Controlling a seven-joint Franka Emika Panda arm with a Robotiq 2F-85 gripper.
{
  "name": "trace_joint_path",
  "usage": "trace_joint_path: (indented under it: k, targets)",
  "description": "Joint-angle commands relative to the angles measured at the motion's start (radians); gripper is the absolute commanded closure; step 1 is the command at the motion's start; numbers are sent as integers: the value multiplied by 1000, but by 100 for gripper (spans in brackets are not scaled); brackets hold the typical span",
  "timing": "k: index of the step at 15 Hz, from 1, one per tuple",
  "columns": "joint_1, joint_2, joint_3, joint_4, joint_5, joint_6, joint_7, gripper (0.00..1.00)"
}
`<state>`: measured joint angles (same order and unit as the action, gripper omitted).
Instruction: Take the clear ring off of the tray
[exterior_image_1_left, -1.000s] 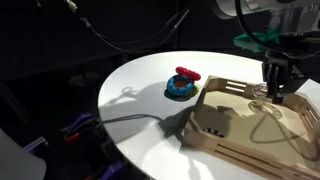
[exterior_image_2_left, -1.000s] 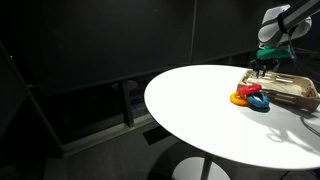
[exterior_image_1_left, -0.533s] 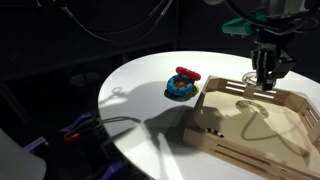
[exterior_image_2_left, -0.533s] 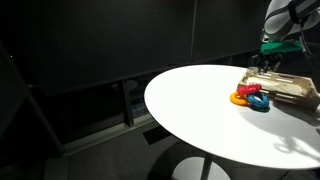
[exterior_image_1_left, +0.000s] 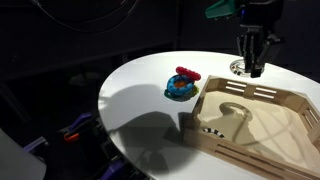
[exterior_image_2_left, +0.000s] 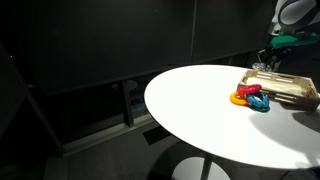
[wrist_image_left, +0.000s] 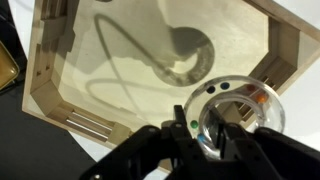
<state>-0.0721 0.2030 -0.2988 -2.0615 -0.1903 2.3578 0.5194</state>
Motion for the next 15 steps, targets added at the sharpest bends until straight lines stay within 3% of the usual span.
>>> trace_joint_path:
  k: [1,15]
  targets:
    - [-14,-115,35,-106,-17,6,-49,90]
    - [-18,-257,152,-305,19,18,-267,90]
